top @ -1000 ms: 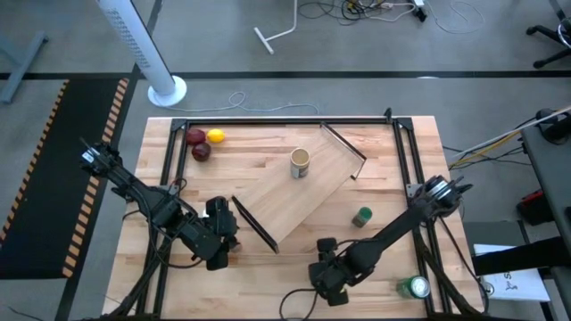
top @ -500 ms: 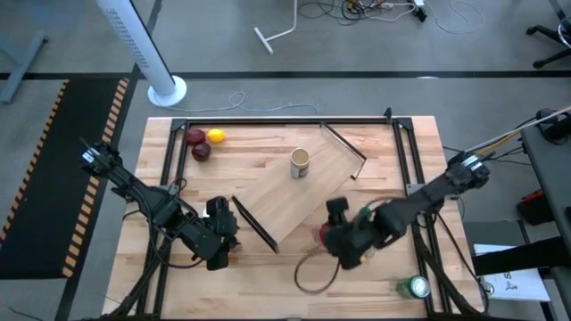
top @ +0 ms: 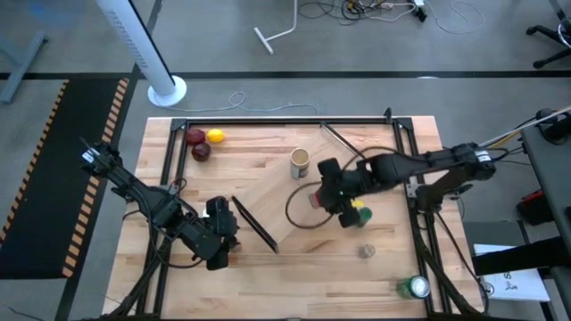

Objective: Shelf spices
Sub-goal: Put the red seasoning can on the shelf

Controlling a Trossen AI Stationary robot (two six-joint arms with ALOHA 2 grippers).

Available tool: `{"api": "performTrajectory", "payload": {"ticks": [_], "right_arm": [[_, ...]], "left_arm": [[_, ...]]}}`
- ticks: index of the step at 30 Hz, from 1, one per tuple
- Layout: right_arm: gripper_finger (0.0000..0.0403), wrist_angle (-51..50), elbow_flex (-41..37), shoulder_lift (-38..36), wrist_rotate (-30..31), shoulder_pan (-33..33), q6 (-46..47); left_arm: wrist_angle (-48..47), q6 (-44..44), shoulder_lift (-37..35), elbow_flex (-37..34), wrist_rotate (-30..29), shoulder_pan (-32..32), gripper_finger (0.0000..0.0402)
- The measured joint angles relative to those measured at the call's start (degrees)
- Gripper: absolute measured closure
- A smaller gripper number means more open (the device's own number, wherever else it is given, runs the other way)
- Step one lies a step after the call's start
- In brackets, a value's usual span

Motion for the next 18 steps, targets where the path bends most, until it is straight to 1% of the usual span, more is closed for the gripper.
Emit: {"api": "performTrajectory", "payload": {"ticks": [3, 8, 10, 13, 18], "right_arm": [[0.0228, -0.4, 0.0, 0.1, -2.6, -2.7, -2.7], [0.0228, -1.6, 0.0, 0.4, -3.1, -5.8, -4.4], [0.0228, -1.6, 0.0, 0.4, -5.0, -6.7, -4.9], [0.0219, -1.5, 0.0, 0.4, -6.7, -7.0, -5.1], [0.0214, -1.3, 0.0, 1.2, -7.0, -7.0, -5.6]], "left_arm": [[0.0, 0.0, 0.0, 0.0, 0.0, 0.0, 0.0205], [0.0, 0.0, 0.0, 0.0, 0.0, 0.0, 0.0205], [0.0, 0.0, 0.0, 0.0, 0.0, 0.0, 0.0205], [0.0, 0.2, 0.0, 0.0, 0.0, 0.0, 0.0205], [0.0, 0.3, 0.0, 0.0, 0.0, 0.0, 0.0205]]}}
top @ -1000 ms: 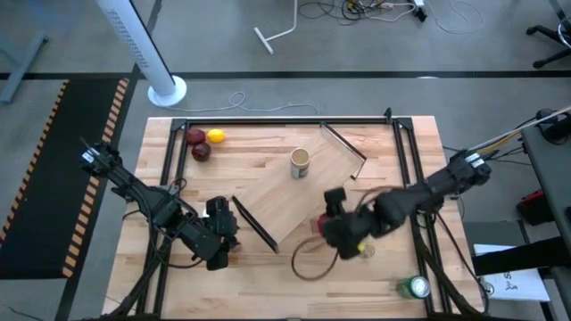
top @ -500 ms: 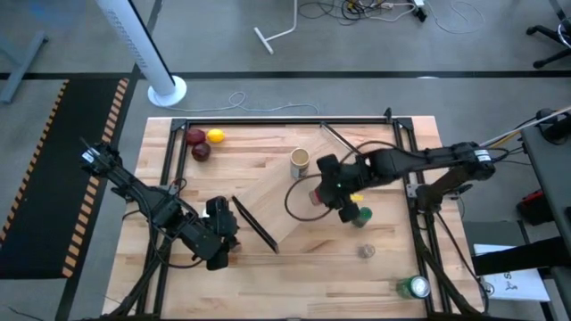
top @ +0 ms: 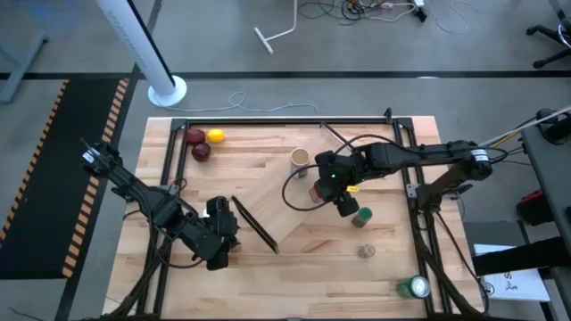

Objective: Shelf spices
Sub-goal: Put the red seasoning can on the shelf

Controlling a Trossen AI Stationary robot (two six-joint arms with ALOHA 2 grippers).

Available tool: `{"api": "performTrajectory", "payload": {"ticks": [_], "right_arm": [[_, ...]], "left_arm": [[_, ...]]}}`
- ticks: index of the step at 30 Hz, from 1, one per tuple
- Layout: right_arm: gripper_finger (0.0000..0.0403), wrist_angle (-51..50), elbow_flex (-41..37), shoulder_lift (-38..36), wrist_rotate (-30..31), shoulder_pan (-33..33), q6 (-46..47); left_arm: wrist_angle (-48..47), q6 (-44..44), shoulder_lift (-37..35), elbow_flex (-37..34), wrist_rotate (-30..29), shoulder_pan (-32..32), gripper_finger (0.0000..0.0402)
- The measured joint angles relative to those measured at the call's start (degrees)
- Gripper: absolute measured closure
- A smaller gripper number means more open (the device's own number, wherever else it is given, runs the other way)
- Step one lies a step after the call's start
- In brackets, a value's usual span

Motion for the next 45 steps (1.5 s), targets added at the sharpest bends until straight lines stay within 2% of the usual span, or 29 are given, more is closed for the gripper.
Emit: {"api": "performTrajectory", "payload": {"ticks": [8, 16, 21, 35, 45], "right_arm": [[0.0207, 0.3, 0.0, 0.2, 1.9, 0.0, -1.7], [0.0174, 0.3, 0.0, 0.3, 3.4, 0.0, -1.7], [0.0157, 0.3, 0.0, 0.3, 7.0, 0.0, -2.1], [0.0163, -0.1, 0.0, 0.1, 10.7, 0.0, -5.1], [0.0138, 0.0, 2.5, 0.0, 10.6, 0.0, -4.9]], "left_arm": [[0.0, -0.2, 0.0, 0.0, 0.0, 0.0, 0.0205], [0.1, -0.1, 0.0, 0.0, 0.0, 0.0, 0.0205], [0.4, -0.1, 0.0, 0.0, 0.0, 0.0, 0.0205], [0.4, -0.3, 0.0, 0.0, 0.0, 0.0, 0.0205], [0.5, -0.3, 0.0, 0.0, 0.0, 0.0, 0.0205]]}}
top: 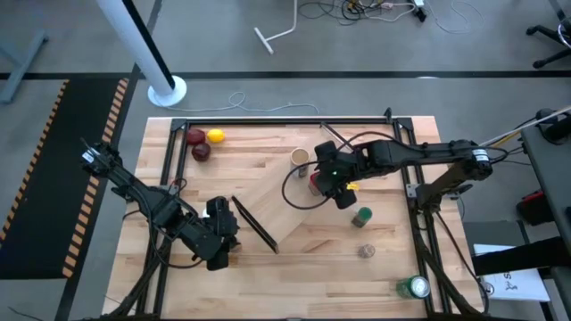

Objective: Shelf spices
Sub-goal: Put the red seasoning can on the shelf

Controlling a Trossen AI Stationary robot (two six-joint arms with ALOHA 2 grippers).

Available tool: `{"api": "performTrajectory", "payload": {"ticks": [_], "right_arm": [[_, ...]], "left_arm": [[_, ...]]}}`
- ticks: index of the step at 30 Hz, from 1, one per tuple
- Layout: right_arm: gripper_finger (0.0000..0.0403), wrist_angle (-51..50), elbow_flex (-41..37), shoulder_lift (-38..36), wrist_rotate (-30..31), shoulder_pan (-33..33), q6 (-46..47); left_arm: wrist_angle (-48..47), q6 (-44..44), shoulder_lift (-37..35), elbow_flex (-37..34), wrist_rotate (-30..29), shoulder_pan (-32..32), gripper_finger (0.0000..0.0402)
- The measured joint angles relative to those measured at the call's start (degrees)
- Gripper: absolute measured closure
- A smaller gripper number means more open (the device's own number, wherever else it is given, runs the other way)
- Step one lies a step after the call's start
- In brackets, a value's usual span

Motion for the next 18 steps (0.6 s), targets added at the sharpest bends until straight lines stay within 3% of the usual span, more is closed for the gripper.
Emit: {"api": "performTrajectory", "payload": {"ticks": [7, 18], "right_arm": [[0.0121, -1.7, 2.0, 0.0, 0.0, 0.1, 0.6], [0.0126, -10.1, 3.7, -0.1, 2.3, 1.2, 8.1]], "left_arm": [[0.1, 0.0, 0.0, 0.0, 0.0, 0.0, 0.0205], [0.3, -0.2, 0.0, 0.0, 0.2, 0.0, 0.0205]]}}
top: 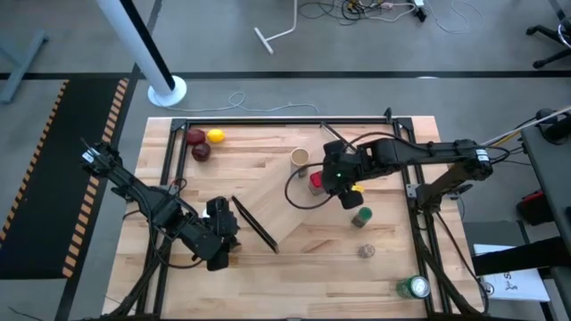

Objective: Shelf spices
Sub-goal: Put the red seasoning can on the shelf, then put the green seasoning bottle on the shelf

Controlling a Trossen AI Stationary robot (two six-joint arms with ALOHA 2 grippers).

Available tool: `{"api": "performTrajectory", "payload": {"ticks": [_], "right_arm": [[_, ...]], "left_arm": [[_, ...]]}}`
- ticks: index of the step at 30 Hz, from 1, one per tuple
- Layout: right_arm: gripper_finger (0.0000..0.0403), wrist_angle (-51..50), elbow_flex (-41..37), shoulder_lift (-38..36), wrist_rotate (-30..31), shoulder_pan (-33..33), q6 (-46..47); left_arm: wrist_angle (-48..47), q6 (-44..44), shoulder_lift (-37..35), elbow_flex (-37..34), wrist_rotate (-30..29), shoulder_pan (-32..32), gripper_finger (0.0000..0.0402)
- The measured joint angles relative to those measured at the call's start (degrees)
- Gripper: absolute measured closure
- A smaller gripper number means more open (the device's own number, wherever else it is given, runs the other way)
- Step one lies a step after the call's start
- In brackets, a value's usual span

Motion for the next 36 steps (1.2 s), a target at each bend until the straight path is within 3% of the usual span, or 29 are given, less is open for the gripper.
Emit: {"api": "performTrajectory", "payload": {"ticks": [8, 29, 36], "right_arm": [[0.0116, -0.1, -0.2, 0.0, 5.1, 0.0, 0.3], [0.0127, 2.6, -0.4, 0.0, 9.4, -0.6, -3.1], [0.0135, -6.2, 1.9, -0.2, 11.2, -0.5, 3.1]], "left_arm": [[1.8, 0.0, 0.0, 0.0, 0.0, 0.0, 0.0205], [1.7, 0.2, 0.0, 0.0, 0.0, 0.0, 0.0205], [1.7, 0.2, 0.0, 0.0, 0.1, 0.0, 0.0205]]}}
